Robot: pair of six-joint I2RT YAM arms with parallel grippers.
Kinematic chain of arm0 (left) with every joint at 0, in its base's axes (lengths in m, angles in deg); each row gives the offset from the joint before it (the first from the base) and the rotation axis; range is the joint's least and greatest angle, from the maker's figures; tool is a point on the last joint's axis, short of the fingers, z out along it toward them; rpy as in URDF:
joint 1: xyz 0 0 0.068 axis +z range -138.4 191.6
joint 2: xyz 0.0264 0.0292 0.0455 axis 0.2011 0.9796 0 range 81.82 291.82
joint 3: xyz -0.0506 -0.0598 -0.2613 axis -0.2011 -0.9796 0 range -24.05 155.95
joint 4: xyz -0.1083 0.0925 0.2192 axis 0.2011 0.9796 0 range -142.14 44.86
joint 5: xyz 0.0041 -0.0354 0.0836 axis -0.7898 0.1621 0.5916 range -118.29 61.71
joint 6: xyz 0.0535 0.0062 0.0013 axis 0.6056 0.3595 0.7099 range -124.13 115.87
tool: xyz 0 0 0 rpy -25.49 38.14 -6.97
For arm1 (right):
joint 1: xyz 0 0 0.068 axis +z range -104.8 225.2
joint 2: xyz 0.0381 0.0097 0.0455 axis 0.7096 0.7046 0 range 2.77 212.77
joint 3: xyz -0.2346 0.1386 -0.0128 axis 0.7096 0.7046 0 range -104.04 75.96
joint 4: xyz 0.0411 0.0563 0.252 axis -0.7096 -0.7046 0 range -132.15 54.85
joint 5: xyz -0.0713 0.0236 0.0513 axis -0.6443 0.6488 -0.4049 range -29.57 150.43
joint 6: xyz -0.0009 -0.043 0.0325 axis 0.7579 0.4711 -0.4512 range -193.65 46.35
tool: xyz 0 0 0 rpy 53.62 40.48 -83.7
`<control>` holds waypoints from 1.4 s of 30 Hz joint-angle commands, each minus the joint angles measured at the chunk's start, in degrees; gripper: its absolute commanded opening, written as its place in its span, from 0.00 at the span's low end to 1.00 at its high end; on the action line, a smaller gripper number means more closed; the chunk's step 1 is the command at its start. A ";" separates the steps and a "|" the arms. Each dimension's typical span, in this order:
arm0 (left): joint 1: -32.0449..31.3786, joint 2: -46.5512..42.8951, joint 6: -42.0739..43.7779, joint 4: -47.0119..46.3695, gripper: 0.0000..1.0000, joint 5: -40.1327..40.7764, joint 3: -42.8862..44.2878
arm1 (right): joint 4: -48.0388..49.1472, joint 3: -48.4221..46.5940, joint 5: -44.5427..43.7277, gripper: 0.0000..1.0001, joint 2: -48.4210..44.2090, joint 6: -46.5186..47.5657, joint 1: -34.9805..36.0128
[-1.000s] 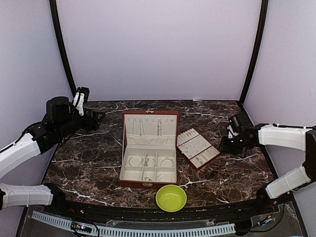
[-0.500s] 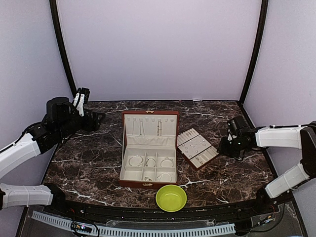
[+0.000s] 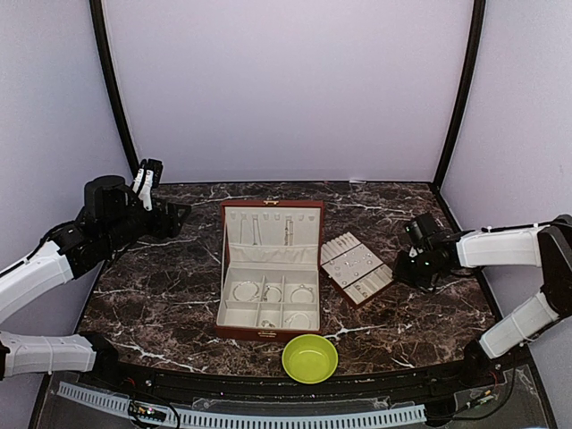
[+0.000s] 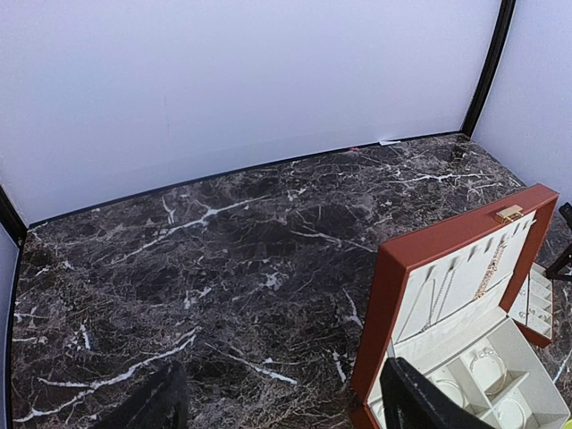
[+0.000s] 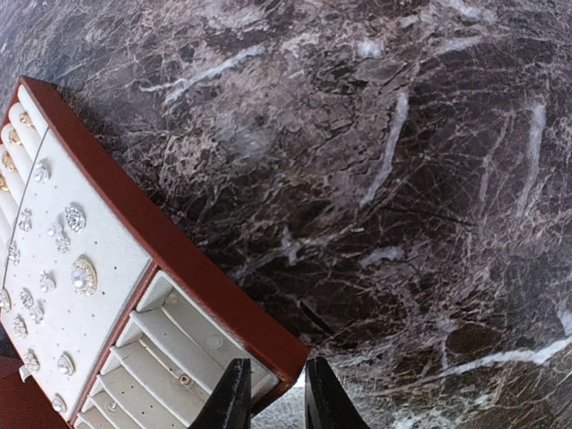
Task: Organize the mixed jewelry
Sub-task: Pick up the compartment layer from the center of the board.
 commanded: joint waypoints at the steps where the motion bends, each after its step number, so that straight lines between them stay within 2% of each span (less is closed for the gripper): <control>1: 0.32 -0.63 -0.54 0.20 0.77 -0.82 -0.49 | -0.32 0.04 -4.92 0.19 0.85 -2.01 0.24; 10: 0.31 -0.41 -0.71 0.29 0.77 -1.21 -0.57 | -0.65 -2.51 -9.29 0.16 3.86 -0.57 -0.04; 17: 0.32 0.15 -1.05 0.16 0.77 -2.04 -0.49 | -1.56 -5.63 -12.66 0.07 7.06 5.10 -2.59; 21: 0.31 0.16 -1.20 0.22 0.77 -2.23 -0.57 | -2.01 -6.52 -13.22 0.07 7.84 6.92 -4.14; 27: 0.31 0.49 -1.40 0.16 0.77 -2.74 -0.57 | -2.26 -6.87 -11.47 0.15 7.56 6.47 -4.39; 32: 0.31 0.51 -1.42 0.20 0.77 -3.00 -0.57 | -0.15 -5.58 -9.21 0.10 7.90 4.82 -4.39; 42: 0.31 0.60 -1.52 0.20 0.77 -3.11 -0.60 | 1.49 -4.74 -7.96 0.09 10.21 2.08 -4.39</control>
